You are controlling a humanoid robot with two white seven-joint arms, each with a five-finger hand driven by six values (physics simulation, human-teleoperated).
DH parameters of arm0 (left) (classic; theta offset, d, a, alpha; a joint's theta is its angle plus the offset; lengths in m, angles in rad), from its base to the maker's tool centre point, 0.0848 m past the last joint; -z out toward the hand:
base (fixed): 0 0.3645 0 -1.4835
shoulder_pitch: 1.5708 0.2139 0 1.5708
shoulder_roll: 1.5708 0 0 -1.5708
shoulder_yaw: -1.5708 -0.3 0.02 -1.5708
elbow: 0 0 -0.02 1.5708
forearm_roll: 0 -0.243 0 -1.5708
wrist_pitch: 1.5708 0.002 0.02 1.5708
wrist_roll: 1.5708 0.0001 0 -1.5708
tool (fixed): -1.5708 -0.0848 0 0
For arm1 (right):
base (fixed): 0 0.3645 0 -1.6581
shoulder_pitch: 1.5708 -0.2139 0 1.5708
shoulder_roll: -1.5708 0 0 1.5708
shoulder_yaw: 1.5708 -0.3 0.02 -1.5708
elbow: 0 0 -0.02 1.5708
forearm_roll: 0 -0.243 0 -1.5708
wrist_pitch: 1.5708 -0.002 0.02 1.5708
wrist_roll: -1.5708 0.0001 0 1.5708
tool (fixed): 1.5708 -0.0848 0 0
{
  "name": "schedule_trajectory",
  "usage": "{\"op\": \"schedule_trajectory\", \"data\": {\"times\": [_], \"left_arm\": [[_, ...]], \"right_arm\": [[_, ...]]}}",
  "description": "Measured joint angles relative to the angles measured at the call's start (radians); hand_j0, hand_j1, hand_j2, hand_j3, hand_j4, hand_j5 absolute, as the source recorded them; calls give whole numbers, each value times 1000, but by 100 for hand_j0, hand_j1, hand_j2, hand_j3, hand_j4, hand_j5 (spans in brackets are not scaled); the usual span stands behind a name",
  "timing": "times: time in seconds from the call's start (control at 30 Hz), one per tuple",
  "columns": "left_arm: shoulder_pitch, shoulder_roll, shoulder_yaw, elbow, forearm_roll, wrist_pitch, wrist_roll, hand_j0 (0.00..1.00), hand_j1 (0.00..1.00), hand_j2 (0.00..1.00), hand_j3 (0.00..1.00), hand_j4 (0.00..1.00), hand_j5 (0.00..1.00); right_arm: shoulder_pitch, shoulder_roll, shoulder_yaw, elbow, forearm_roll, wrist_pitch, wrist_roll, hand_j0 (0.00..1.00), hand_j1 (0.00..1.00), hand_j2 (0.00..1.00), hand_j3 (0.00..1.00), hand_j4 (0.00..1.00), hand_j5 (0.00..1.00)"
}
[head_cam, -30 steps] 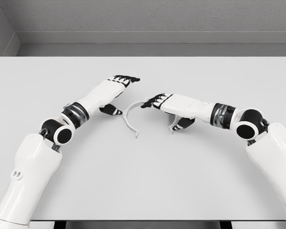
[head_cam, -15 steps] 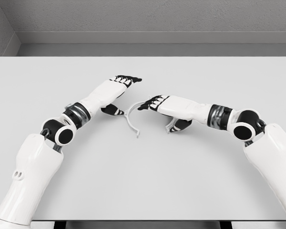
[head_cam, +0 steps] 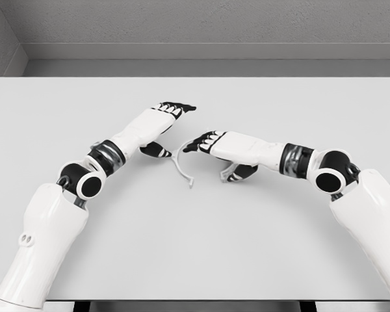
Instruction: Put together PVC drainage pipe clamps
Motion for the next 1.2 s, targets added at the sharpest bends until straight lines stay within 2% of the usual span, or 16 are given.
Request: {"op": "schedule_trajectory", "data": {"times": [0.27,0.43,0.57,0.77,0.93,1.2], "left_arm": [[12,-6,0,-16,0,2,1,100,100,100,100,100,100],[17,-3,1,-20,1,6,1,100,100,100,100,100,100],[51,3,6,-47,1,4,1,100,100,100,100,100,100],[94,9,8,-107,3,-1,2,100,100,100,100,100,100],[117,11,3,-146,4,-37,1,100,100,100,100,100,100],[138,11,-1,-162,3,-70,0,100,100,100,100,100,100]], "right_arm": [[8,-7,1,-14,-3,-1,0,100,100,100,100,100,100],[-2,-73,-6,-31,-2,-3,0,100,100,100,100,100,100],[-23,-113,-12,-26,2,-4,0,100,100,100,100,100,100],[-97,-123,-13,62,4,-2,0,100,100,100,100,100,100],[-127,-118,-11,117,5,-1,0,100,100,100,100,100,100],[-141,-121,-9,143,5,-1,0,100,100,100,100,100,100]]}}
